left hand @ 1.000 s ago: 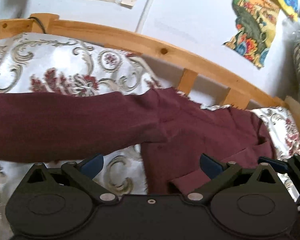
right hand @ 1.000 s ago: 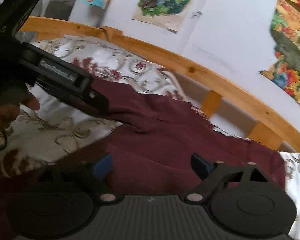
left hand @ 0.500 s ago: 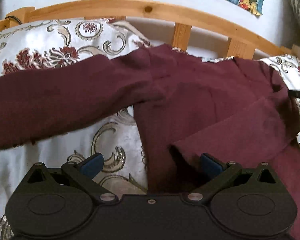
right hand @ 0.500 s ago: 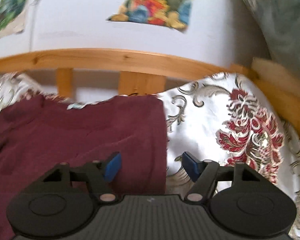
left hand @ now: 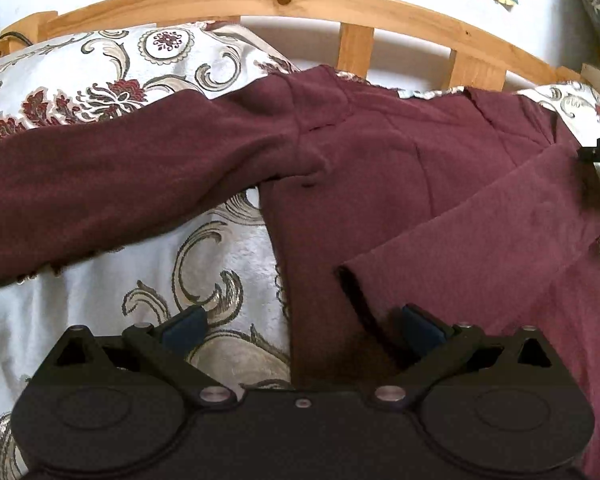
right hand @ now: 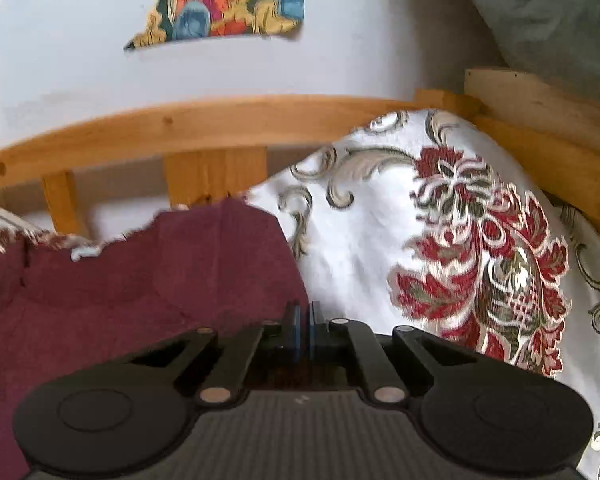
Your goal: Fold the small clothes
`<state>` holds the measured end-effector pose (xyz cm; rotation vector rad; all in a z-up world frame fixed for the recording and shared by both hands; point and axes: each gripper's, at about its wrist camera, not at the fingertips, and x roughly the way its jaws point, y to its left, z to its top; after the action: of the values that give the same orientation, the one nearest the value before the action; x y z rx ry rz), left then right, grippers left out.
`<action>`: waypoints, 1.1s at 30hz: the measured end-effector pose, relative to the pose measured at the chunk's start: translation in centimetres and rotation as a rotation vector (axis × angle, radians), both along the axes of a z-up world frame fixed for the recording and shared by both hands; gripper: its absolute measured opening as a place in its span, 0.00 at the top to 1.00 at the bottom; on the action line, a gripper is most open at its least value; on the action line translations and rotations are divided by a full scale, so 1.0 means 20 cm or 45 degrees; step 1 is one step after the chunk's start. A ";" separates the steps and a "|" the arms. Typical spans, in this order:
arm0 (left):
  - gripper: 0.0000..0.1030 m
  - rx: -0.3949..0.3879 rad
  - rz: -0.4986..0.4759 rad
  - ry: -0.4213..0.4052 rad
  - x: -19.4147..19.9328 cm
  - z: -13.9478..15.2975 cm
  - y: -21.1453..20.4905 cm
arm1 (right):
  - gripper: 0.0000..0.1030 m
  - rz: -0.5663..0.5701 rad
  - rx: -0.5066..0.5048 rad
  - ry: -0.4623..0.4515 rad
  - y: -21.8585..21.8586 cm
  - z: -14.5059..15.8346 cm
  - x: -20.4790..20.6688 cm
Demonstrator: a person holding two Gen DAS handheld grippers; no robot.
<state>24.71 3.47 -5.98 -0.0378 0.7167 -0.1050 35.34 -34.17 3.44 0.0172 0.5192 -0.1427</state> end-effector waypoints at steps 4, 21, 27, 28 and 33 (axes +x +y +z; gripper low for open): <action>0.01 0.006 0.002 -0.006 -0.01 0.00 0.00 | 0.92 -0.007 -0.003 -0.017 0.01 -0.01 -0.02; 0.01 -0.027 -0.094 -0.113 -0.27 0.26 -0.23 | 0.14 0.053 0.026 -0.192 0.16 0.27 -0.91; 0.01 -0.028 -0.068 -0.144 -0.46 0.40 -0.27 | 0.00 0.098 0.060 -0.229 0.29 0.30 -1.16; 0.01 -0.023 -0.049 -0.144 -0.48 0.43 -0.25 | 0.00 0.104 0.063 -0.239 0.31 0.30 -1.20; 0.01 0.066 0.123 -0.161 -0.50 0.57 -0.07 | 0.00 0.155 0.071 -0.226 0.42 0.21 -1.32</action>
<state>14.74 2.09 5.46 -0.0158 0.5896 0.0037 8.97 -25.81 7.63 0.0525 0.3457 -0.0075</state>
